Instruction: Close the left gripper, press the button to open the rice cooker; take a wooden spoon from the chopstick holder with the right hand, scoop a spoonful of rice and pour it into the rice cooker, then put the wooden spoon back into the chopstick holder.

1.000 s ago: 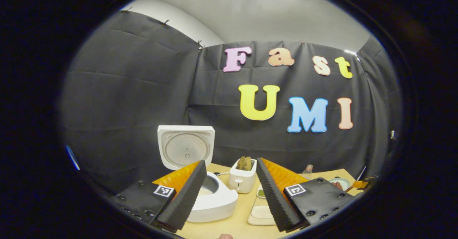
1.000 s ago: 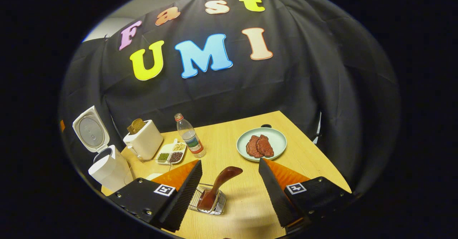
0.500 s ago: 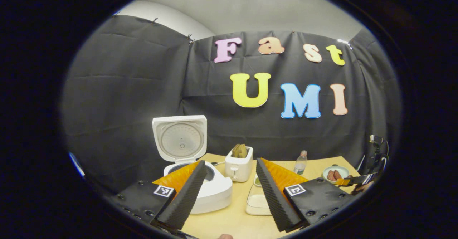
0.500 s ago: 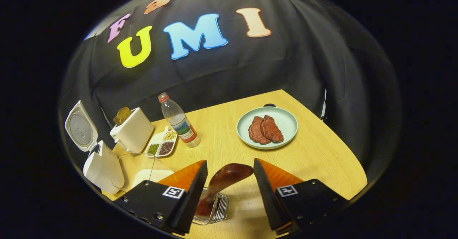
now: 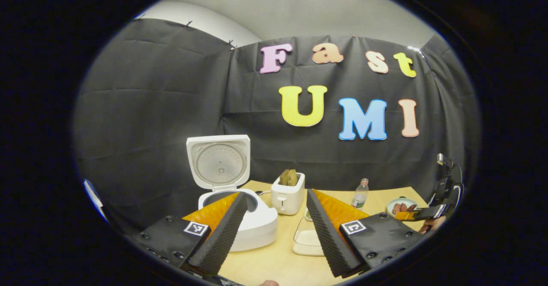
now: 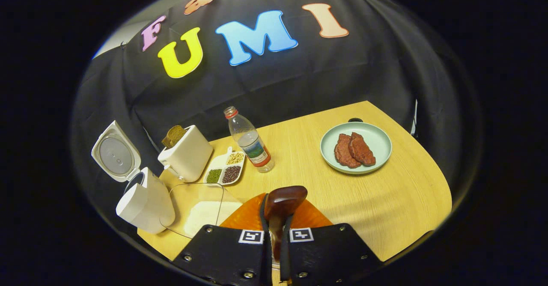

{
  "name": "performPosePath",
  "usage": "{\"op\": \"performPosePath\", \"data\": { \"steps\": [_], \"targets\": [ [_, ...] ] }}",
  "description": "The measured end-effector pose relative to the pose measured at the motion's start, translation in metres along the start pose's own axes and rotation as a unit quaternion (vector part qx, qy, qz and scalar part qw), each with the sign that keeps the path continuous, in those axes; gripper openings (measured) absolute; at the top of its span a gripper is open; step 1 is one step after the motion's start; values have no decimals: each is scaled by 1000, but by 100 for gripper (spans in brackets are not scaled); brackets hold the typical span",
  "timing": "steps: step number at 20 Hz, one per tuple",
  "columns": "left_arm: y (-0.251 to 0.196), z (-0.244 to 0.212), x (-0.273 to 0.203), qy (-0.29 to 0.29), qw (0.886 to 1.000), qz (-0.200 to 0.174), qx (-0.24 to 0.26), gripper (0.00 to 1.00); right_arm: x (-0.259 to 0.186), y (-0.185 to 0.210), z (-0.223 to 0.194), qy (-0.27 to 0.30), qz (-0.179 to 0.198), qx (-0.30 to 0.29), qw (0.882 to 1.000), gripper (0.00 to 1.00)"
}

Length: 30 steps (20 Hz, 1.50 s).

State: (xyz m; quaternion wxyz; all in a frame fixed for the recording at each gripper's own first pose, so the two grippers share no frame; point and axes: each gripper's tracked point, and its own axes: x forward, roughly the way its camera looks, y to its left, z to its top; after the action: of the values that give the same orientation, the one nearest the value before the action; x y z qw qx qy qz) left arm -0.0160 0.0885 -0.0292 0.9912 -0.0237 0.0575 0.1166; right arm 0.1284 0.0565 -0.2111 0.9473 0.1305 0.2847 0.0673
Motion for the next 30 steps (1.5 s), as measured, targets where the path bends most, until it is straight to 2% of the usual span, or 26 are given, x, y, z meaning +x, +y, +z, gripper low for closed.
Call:
{"op": "performPosePath", "data": {
  "steps": [7, 11, 14, 17, 19, 23, 26, 30],
  "targets": [
    [13, -21, 7, -5, 998, -66, 1, 97, -53, 41, 77, -79, 20, -15, 997, 7],
    [31, -39, 11, 3, 996, -92, -17, 96, -46, 87, 90, -100, 37, -40, 993, 7],
    [48, -49, 15, 10, 995, -100, -12, 96, -25, 119, 78, -93, 50, -63, 992, 7],
    [62, -44, 16, 3, 994, -108, -3, 97, 2, 140, 56, -73, 52, -81, 993, 7],
    [69, -37, 17, -4, 994, -113, 0, 97, 18, 155, 46, -67, 66, -86, 992, 7],
    [83, -29, 24, -13, 994, -109, 3, 96, 58, 168, 18, -42, 61, -123, 990, 7],
    [92, -31, 30, -10, 994, -106, 2, 96, 86, 166, -7, -19, 44, -161, 986, 7],
    [106, -36, 38, -4, 995, -97, -3, 96, 102, 169, -36, 10, 46, -171, 984, 8]
  ]
}}
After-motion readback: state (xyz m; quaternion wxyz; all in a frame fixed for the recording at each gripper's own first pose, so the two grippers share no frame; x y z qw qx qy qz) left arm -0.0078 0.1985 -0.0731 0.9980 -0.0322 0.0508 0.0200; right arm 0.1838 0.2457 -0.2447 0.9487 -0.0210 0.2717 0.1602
